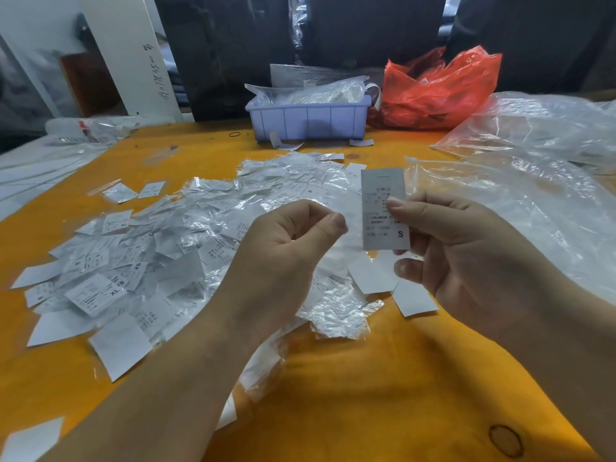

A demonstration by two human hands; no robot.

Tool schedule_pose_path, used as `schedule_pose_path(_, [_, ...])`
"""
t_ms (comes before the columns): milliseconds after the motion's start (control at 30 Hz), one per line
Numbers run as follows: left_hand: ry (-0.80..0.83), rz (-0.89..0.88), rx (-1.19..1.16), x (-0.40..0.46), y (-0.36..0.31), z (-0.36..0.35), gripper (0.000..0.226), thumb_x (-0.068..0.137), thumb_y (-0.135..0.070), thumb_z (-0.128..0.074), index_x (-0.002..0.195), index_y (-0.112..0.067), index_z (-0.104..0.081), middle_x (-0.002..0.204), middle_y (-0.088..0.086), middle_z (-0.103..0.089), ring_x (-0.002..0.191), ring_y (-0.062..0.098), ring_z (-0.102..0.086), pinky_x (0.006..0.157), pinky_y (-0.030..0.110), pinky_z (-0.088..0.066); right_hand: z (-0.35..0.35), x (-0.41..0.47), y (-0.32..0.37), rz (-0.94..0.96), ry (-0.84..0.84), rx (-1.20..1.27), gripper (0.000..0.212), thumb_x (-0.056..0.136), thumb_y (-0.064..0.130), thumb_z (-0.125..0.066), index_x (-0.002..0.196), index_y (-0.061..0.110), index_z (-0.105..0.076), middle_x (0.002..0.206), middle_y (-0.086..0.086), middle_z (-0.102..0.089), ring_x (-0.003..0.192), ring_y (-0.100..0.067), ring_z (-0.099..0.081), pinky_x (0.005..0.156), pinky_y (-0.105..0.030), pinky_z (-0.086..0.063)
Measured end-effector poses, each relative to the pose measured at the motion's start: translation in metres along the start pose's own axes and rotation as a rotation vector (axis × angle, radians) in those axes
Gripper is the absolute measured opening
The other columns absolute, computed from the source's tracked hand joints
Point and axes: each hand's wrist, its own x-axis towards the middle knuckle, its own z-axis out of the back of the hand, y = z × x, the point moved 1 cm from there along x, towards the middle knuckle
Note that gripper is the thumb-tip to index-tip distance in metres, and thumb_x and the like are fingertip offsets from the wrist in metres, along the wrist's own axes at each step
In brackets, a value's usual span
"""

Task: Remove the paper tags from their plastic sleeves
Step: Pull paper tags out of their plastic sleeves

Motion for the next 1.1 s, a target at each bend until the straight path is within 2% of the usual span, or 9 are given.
schedule_pose_path(100, [0.001,-0.016,-0.001,-0.0001,0.0005,0.0006,0.018,0.094,-0.028,-0.06,0.082,-0.023,-0.072,0.077,-0.015,-0.071,0.078,-0.004,-0.063,0.066,0.003,-0.043,-0.0004,-0.0005,0.0027,0.028,-0.002,0.008,0.015,0.067,0.03,-0.07,0.059,0.017,-0.068,0.066,-0.009,-0.049,0.056,-0.017,-0.03,0.043,-0.02,-0.035])
schedule_pose_path(167, [0.007,-0.025,-0.022,-0.0003,0.0006,0.0005,0.016,0.095,-0.024,-0.058,0.086,-0.021,-0.071,0.078,-0.009,-0.072,0.076,0.002,-0.064,0.069,0.009,-0.047,0.0002,-0.0006,0.0042,0.057,0.017,0.036,0.017,0.073,0.029,-0.068,0.06,0.017,-0.069,0.058,-0.004,-0.04,0.05,-0.014,-0.023,0.04,-0.02,-0.03])
schedule_pose_path(300, [0.038,-0.038,-0.077,-0.0016,-0.0018,-0.0014,0.015,0.095,-0.017,-0.057,0.087,-0.016,-0.07,0.073,-0.002,-0.072,0.07,0.009,-0.065,0.066,0.016,-0.052,0.001,-0.0003,0.0042,0.069,0.047,0.06,0.014,0.074,0.024,-0.068,0.062,0.017,-0.072,0.054,-0.002,-0.05,0.041,-0.01,-0.034,0.039,-0.019,-0.034])
schedule_pose_path(433, [0.053,-0.051,-0.09,-0.0032,-0.0045,-0.0023,0.013,0.092,-0.018,-0.061,0.086,-0.012,-0.071,0.07,-0.001,-0.072,0.065,0.007,-0.064,0.063,0.014,-0.051,0.0021,0.0012,0.003,0.078,0.047,0.058,0.014,0.072,0.021,-0.068,0.058,0.02,-0.072,0.056,-0.002,-0.057,0.042,-0.009,-0.042,0.04,-0.02,-0.038])
schedule_pose_path(500, [0.051,-0.055,-0.094,-0.0043,-0.0056,-0.0023,0.012,0.092,-0.017,-0.063,0.085,-0.012,-0.07,0.07,0.0,-0.072,0.065,0.007,-0.065,0.063,0.014,-0.052,0.0033,0.002,0.0029,0.088,0.049,0.081,0.007,0.071,0.022,-0.068,0.069,0.017,-0.073,0.058,-0.003,-0.058,0.043,-0.01,-0.044,0.041,-0.02,-0.039])
schedule_pose_path(567, [0.052,-0.054,-0.101,-0.005,-0.0064,-0.0022,0.01,0.09,-0.019,-0.064,0.085,-0.013,-0.07,0.07,-0.001,-0.073,0.065,0.007,-0.066,0.064,0.014,-0.052,0.0047,0.0028,0.0029,0.092,0.051,0.097,0.019,0.071,0.022,-0.067,0.087,0.011,-0.069,0.059,-0.004,-0.058,0.045,-0.01,-0.045,0.041,-0.02,-0.04])
schedule_pose_path(667, [0.054,-0.051,-0.105,-0.005,-0.0077,-0.0026,0.011,0.087,-0.024,-0.064,0.086,-0.014,-0.069,0.07,-0.003,-0.073,0.066,0.005,-0.066,0.064,0.014,-0.052,0.0055,0.0036,0.0021,0.1,0.047,0.084,0.027,0.07,0.023,-0.067,0.094,0.009,-0.066,0.059,-0.003,-0.058,0.045,-0.01,-0.045,0.042,-0.02,-0.04])
schedule_pose_path(1000, [0.02,-0.052,-0.125,-0.0048,-0.0089,-0.0035,0.018,0.075,-0.038,-0.065,0.083,-0.021,-0.067,0.072,-0.008,-0.073,0.068,0.003,-0.066,0.064,0.015,-0.051,0.005,0.0025,0.0015,0.112,0.086,0.122,0.018,0.067,0.019,-0.071,0.084,0.013,-0.068,0.061,-0.002,-0.057,0.048,-0.011,-0.049,0.045,-0.022,-0.044])
schedule_pose_path(1100, [-0.027,-0.026,-0.163,-0.0043,-0.008,-0.0023,0.019,0.077,-0.041,-0.064,0.082,-0.023,-0.07,0.075,-0.013,-0.07,0.069,0.0,-0.061,0.064,0.015,-0.05,0.0054,0.0026,0.002,0.103,0.147,0.169,0.012,0.07,0.014,-0.075,0.081,0.017,-0.07,0.071,-0.004,-0.06,0.054,-0.011,-0.052,0.048,-0.023,-0.046])
